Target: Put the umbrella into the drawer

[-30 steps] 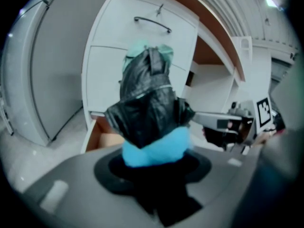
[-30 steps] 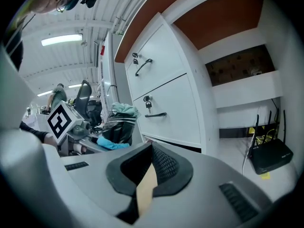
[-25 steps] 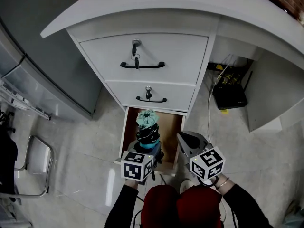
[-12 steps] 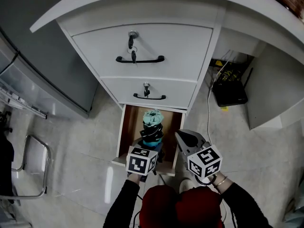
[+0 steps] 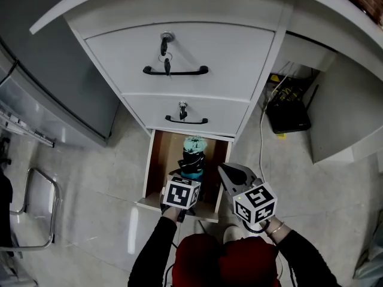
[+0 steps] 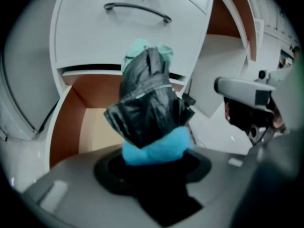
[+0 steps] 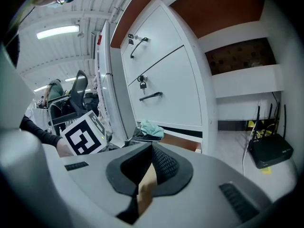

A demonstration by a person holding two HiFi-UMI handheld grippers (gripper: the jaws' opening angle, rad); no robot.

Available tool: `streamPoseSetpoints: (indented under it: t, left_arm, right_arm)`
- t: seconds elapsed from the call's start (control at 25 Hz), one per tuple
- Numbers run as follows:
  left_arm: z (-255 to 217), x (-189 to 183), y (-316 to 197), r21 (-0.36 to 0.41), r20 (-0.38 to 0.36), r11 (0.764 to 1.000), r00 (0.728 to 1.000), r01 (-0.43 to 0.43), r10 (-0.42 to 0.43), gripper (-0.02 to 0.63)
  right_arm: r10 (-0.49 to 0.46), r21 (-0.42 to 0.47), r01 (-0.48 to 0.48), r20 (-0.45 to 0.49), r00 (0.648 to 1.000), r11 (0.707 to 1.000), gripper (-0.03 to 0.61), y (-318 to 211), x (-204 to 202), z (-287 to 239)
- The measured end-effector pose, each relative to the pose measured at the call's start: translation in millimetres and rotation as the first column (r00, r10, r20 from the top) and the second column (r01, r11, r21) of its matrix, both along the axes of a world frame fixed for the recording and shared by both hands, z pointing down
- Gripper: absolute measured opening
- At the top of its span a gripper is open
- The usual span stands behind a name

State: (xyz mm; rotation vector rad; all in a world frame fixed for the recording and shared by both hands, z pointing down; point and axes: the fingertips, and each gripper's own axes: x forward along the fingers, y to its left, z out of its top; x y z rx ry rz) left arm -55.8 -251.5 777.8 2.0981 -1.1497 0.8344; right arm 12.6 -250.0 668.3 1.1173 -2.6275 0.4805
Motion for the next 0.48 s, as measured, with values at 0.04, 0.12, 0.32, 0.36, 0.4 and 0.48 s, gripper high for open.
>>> streamPoseSetpoints:
  t: [0.04,0.12,0.32,0.36,0.4,0.48]
  left_arm:
    - [3,1,-1,-0.007,0.003,1.000,1.000,-0.002,0.002,0.225]
    - [10,2,-4,-0.021,0.009,1.000,1.000,-0.006,0.006,0.227]
    - [27,4,-10,-0.049,0.020,0.999,1.000,-0.008,0.009,0.227]
    - [30,4,-11,-0.056,0.022,0.998,1.000,-0.008,0.009,0.229]
    - [34,5,-12,-0.064,0.024,0.998,1.000,-0.007,0.009,0.229]
    - [39,4,-15,-0.077,0.032,0.997,0.999,-0.004,0.006,0.230]
  right_arm:
    - [-0.001,-0.001,0.001,-0.002,1.000,1.000,0.002,0,0,1]
    - [-0.002,-0.004,0.002,-0.008,1.000,1.000,0.002,-2,0,4]
    - [-0.003,-0.012,0.002,-0.024,1.000,1.000,0.002,-6,-2,12]
    - [-0.002,-0.015,0.001,-0.028,1.000,1.000,0.002,-7,-3,13]
    - [0.001,-0.018,-0.001,-0.032,1.000,1.000,0.002,-8,-3,15]
    - [0.006,-0.026,-0.007,-0.037,0.999,1.000,0.002,-9,-3,19]
